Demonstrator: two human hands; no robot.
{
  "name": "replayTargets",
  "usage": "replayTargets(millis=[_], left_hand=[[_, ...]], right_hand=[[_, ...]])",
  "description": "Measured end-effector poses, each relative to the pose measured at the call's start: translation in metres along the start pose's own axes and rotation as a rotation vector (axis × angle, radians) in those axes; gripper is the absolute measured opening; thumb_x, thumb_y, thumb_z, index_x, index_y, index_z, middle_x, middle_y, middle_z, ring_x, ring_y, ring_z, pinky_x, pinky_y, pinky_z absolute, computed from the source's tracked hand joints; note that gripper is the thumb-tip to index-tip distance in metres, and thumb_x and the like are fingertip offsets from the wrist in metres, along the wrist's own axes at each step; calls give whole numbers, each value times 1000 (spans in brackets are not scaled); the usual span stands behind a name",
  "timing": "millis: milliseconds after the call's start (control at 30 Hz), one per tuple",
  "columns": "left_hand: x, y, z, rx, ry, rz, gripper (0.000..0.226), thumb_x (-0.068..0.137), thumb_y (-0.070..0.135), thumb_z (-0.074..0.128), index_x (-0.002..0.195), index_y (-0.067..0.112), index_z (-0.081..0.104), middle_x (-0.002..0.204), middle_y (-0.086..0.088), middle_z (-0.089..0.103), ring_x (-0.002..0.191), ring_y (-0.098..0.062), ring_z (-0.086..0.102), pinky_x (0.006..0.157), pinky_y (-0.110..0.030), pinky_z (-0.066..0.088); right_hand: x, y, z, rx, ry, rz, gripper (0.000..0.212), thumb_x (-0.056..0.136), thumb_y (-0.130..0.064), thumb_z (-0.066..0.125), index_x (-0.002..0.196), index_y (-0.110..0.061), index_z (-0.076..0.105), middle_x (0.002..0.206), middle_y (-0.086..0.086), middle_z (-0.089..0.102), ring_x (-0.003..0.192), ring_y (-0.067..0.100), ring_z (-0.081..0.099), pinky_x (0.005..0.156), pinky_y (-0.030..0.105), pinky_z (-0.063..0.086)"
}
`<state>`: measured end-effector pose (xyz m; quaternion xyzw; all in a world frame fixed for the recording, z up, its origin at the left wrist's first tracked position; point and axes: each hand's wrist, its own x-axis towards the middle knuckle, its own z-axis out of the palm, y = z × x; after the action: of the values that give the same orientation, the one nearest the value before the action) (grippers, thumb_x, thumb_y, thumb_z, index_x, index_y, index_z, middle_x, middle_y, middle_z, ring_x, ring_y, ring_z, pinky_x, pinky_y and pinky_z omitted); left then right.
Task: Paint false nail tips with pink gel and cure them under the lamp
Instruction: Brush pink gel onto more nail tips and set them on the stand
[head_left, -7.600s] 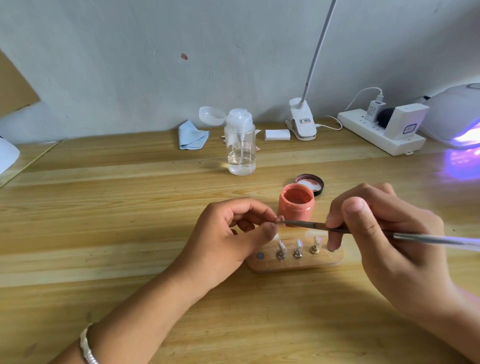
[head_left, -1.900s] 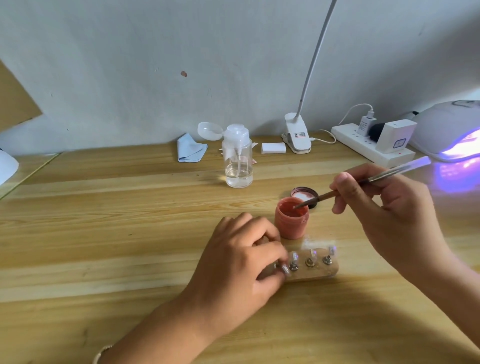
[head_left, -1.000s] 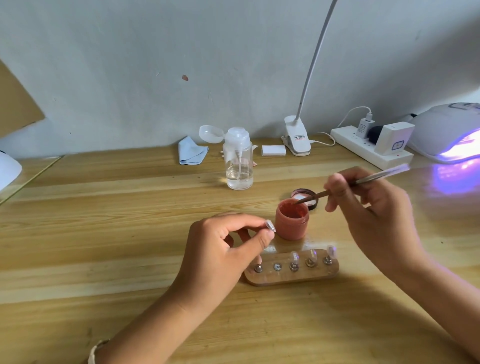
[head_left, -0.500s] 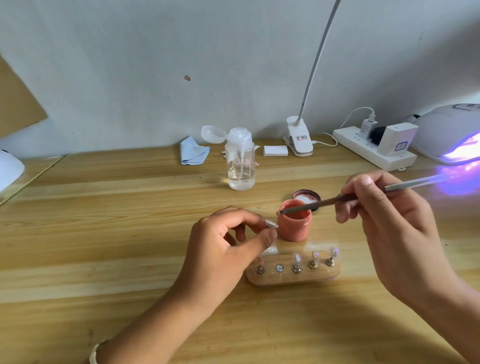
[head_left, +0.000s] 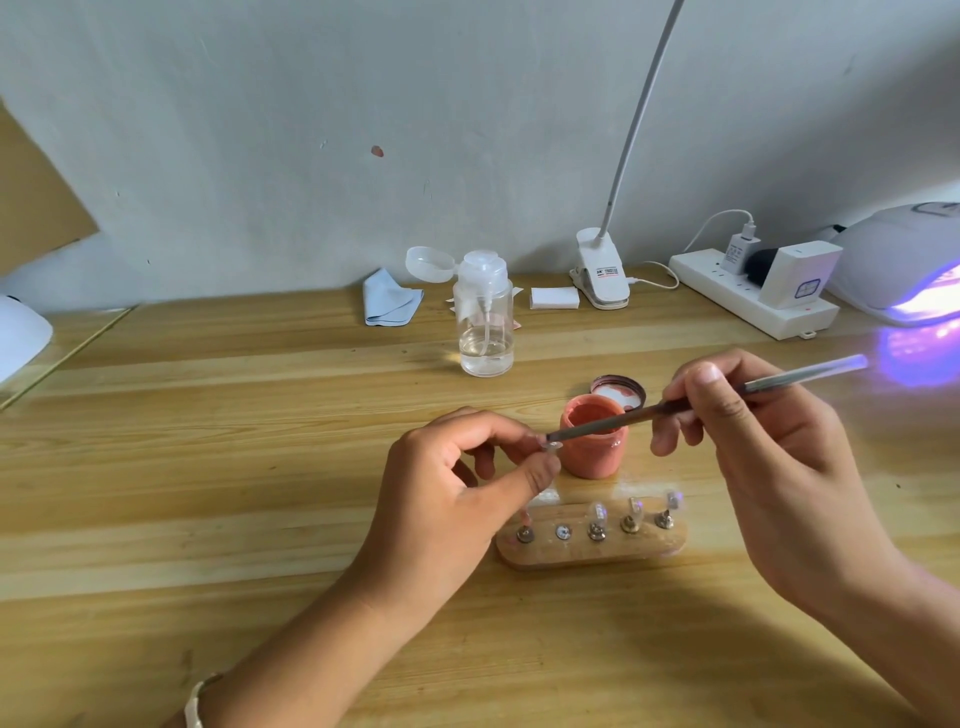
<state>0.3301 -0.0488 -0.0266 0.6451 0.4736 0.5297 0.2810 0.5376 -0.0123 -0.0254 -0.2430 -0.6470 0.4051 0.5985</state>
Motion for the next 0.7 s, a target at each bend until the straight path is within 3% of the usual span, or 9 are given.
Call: replayTargets(millis=[200,300,433,533,700], left_hand=[[0,-1,0,-2,-3,2,9,75,19,83,80,21,76,80,7,73,65,-11,51,60,-16,42],[0,-1,0,-27,-6,1,9,74,21,82,81,20,77,81,7,74,63,-9,51,58,-15,42],[0,-1,0,-52,-9,2,8,75,17,82,82,17,78,77,6,73,59,-3,49,53,-11,41],[0,-1,0,-66,-16,7,8,76,13,82,82,15,78,75,6,72,56,-1,49,51,-9,41],[0,-1,1,-51,-20,1,11,74,19,82,81,14,77,77,4,73,56,-1,51,53,-11,41]], right_hand=[[0,-1,0,5,29,25,22,98,-32,52,83,-18,62,66,-5,64,73,6,60,78,12,45],[0,-2,0,27,57,42,22,95,-34,54,80,-23,64,65,-2,63,70,6,59,77,13,44],[1,-1,-1,22,118,49,22,96,-29,52,80,-16,61,61,-4,60,65,7,56,73,13,43],[1,-3,-1,23,152,56,25,96,-31,53,76,-26,67,61,-4,60,65,10,54,70,18,42],[-1,-3,3,23,72,59,23,96,-37,54,80,-28,68,66,-3,64,72,9,60,73,18,43]])
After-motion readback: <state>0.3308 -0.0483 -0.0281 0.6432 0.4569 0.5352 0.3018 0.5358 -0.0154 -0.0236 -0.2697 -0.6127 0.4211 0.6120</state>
